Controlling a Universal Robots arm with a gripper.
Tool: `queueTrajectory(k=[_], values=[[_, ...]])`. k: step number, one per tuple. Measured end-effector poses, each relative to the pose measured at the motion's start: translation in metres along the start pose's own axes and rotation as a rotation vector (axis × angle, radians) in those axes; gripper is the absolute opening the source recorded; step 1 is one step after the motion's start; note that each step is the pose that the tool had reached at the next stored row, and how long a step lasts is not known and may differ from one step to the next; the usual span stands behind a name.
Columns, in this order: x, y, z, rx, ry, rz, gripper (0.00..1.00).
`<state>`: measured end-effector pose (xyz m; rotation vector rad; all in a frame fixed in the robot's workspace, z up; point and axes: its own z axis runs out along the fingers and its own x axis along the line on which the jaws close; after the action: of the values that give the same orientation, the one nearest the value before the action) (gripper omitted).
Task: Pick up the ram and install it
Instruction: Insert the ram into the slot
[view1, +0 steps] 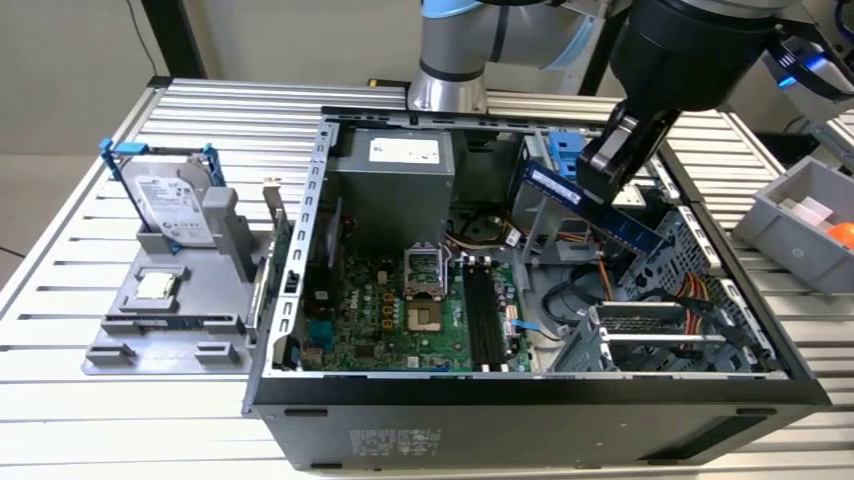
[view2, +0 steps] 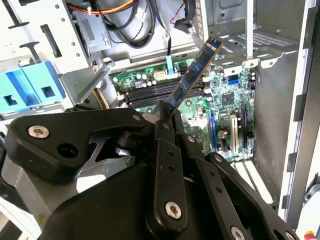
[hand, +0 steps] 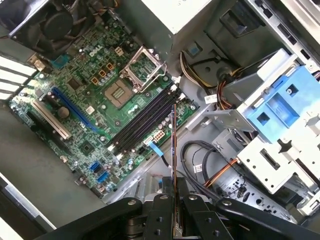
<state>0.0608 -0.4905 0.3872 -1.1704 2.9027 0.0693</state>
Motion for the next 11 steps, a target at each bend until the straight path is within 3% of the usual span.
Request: queueTrajectory(k=[11], values=[[0.0000, 0.0000, 0.0000, 0.0019, -0.0026, 0.070, 0.00]])
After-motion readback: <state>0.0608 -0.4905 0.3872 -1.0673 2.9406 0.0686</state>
